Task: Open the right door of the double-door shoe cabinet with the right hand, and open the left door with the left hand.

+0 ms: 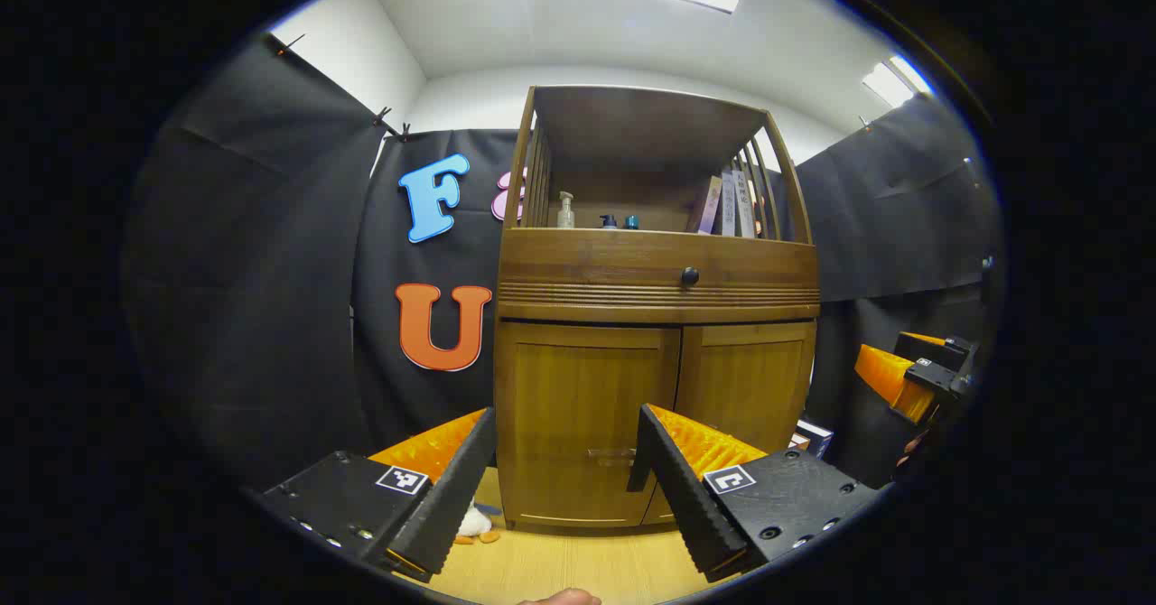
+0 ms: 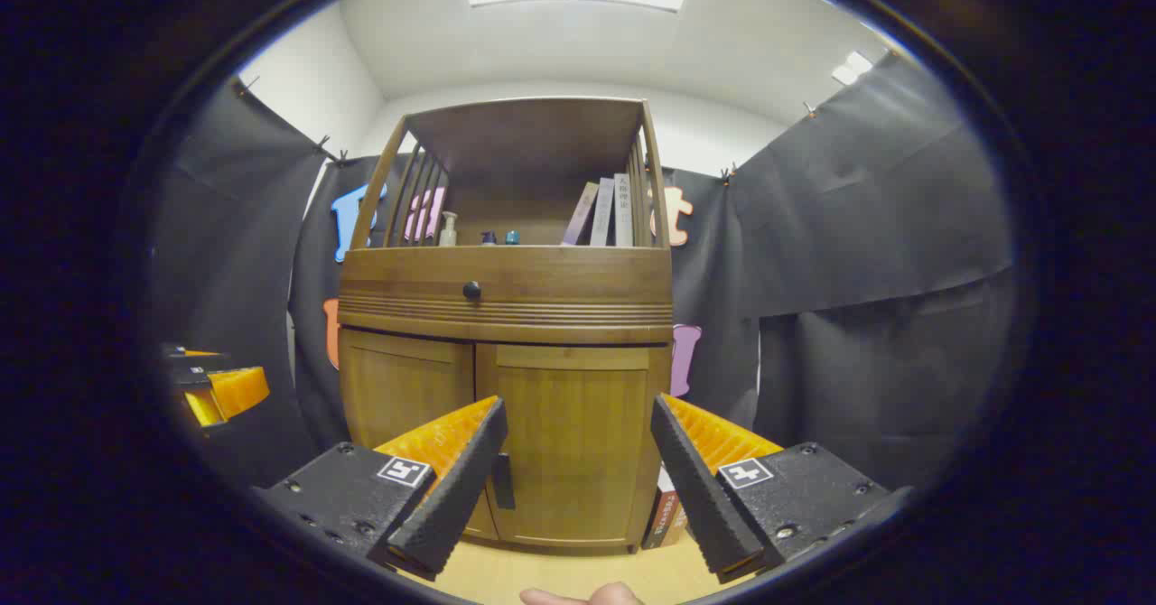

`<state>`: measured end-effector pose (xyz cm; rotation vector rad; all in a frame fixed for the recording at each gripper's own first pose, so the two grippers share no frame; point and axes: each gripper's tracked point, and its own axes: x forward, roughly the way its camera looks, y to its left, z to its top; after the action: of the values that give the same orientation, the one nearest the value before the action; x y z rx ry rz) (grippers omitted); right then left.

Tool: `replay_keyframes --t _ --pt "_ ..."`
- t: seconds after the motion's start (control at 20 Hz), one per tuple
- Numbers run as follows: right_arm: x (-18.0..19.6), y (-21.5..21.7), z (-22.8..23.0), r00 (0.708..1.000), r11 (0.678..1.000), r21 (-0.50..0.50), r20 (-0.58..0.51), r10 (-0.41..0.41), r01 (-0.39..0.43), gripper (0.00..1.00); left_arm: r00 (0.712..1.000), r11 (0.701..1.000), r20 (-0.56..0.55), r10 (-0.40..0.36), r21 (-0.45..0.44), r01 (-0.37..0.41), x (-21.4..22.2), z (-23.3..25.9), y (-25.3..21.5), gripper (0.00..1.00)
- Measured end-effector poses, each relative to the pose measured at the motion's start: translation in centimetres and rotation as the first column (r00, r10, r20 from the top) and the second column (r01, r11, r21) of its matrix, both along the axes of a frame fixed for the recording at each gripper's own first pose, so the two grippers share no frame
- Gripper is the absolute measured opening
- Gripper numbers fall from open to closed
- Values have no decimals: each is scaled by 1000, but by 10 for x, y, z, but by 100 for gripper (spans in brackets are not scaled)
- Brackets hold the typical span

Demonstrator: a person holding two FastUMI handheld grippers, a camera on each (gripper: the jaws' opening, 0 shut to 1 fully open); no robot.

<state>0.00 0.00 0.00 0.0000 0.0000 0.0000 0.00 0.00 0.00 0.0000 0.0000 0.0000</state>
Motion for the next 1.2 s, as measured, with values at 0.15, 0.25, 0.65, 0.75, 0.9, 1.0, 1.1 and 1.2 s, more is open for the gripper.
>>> replay_keyframes --t 0.15,0.25,0.65,0.75,0.9,1.0,1.1,1.2 --pt "4 -3 0 1000 1000 2 2 19 -19 100 1000 1000 -5 9 -2 -9 -2 -3 -2 95" --pt "6 1 -2 999 999 -4 -6 41 -41 100 1000 1000 -14 8 -13 -8 -2 -6 -5 95" --pt "15 4 -17 996 997 -1 -36 77 -77 100 999 999 15 49 -3 -49 -4 -1 -2 100" --pt "19 8 -23 995 996 2 -47 87 -87 100 999 999 18 46 -10 -46 -4 -2 -2 95" --pt "30 15 -36 992 995 26 -72 102 -101 100 998 999 19 53 -13 -53 -5 -4 0 95" --pt "37 22 -43 989 992 37 -85 120 -117 100 997 998 32 65 5 -65 -8 -3 4 100" --pt "44 29 -50 987 991 38 -92 135 -132 100 998 999 42 52 10 -52 -10 -2 2 100" --pt "50 37 -56 983 987 43 -95 155 -152 100 998 999 46 51 0 -51 -10 -2 3 95"
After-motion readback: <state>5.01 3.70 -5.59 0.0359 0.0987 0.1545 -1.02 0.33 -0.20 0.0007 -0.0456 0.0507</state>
